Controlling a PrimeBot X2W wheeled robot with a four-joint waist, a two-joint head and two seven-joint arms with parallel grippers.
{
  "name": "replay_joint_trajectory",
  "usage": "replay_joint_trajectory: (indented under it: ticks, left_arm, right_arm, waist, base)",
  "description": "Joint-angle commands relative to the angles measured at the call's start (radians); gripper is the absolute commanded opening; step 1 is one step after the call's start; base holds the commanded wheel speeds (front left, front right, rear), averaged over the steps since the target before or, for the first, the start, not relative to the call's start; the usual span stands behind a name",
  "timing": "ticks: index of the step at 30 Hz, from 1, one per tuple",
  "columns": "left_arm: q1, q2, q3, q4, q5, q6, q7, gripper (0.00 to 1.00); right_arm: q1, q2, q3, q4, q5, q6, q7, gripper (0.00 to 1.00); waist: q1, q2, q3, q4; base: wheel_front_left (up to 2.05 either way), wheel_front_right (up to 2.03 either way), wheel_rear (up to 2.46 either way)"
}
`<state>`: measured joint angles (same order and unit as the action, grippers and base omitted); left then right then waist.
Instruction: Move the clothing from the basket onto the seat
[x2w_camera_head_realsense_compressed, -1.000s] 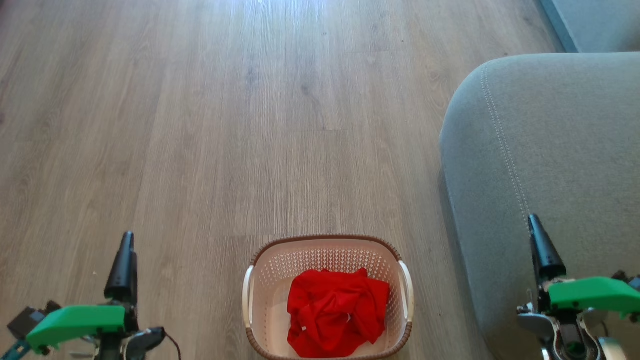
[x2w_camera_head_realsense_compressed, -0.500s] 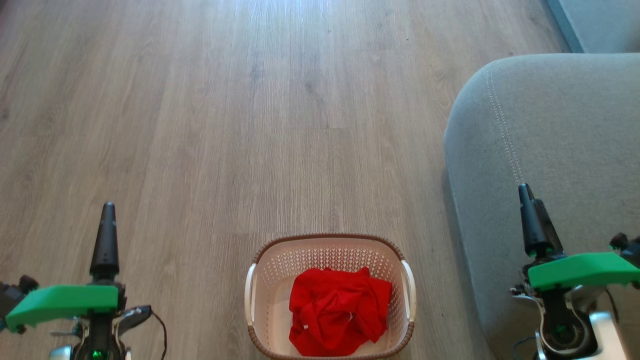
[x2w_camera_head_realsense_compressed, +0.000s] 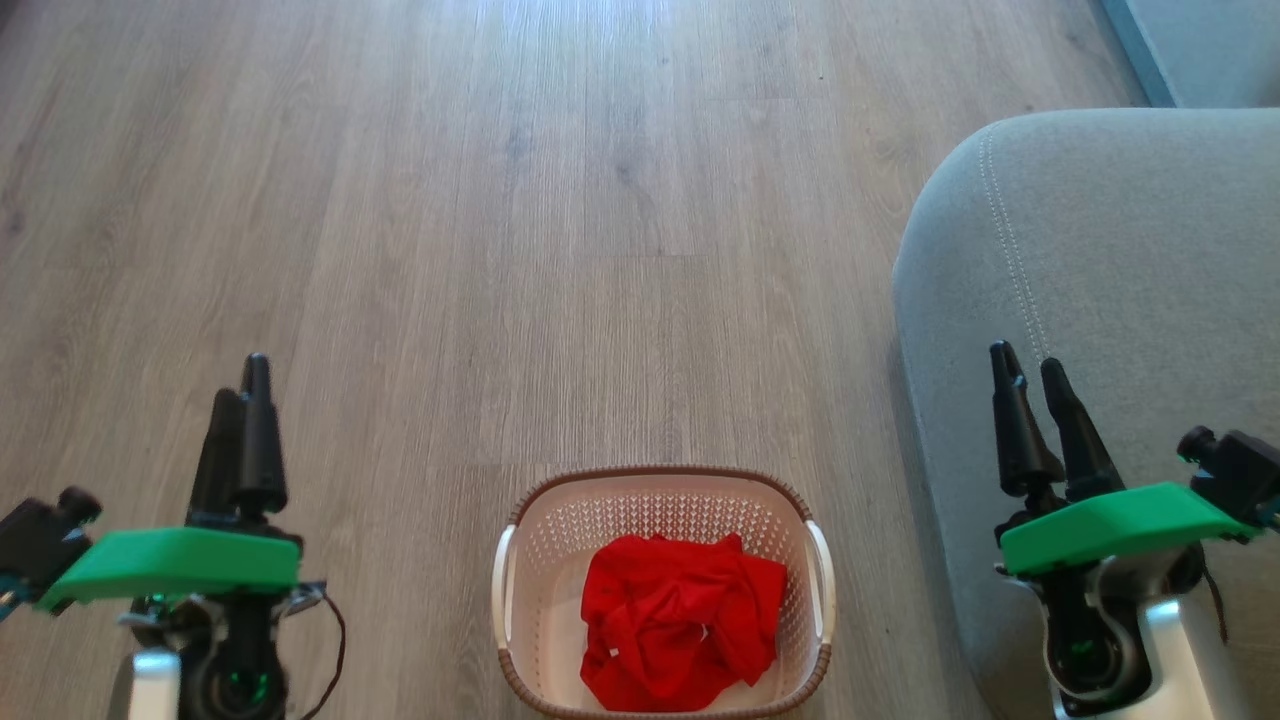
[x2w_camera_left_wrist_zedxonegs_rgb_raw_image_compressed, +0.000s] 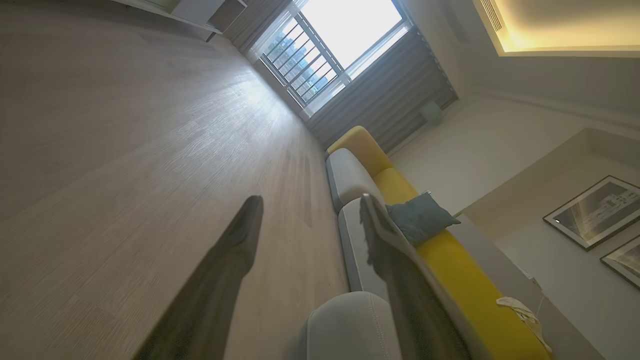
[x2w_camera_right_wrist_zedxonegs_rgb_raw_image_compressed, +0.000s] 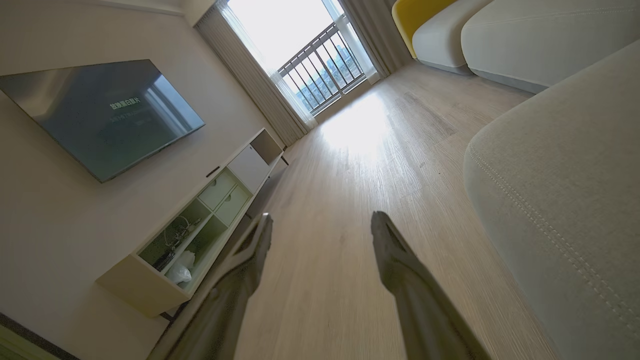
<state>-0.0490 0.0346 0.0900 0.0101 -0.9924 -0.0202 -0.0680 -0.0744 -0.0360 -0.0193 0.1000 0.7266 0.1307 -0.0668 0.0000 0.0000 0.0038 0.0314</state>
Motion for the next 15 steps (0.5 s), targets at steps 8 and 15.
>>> replay_joint_trajectory:
  ticks: [8,15]
  left_arm:
    - [-0.042,0.010,-0.076,-0.109,0.240,0.062,-0.034,1.00]
    - [-0.037,0.017,-0.162,-0.116,0.411,0.115,-0.055,1.00]
  right_arm:
    - [-0.054,-0.010,0.044,-0.058,-0.120,0.000,-0.034,1.00]
    - [-0.056,-0.011,0.066,-0.050,-0.190,0.000,-0.055,1.00]
  waist:
    - [0.0000,0.0000,-0.005,-0.002]
    - [0.0000,0.0000,-0.009,-0.005]
  base:
    - [0.00,0.00,0.00]
    - [0.00,0.00,0.00]
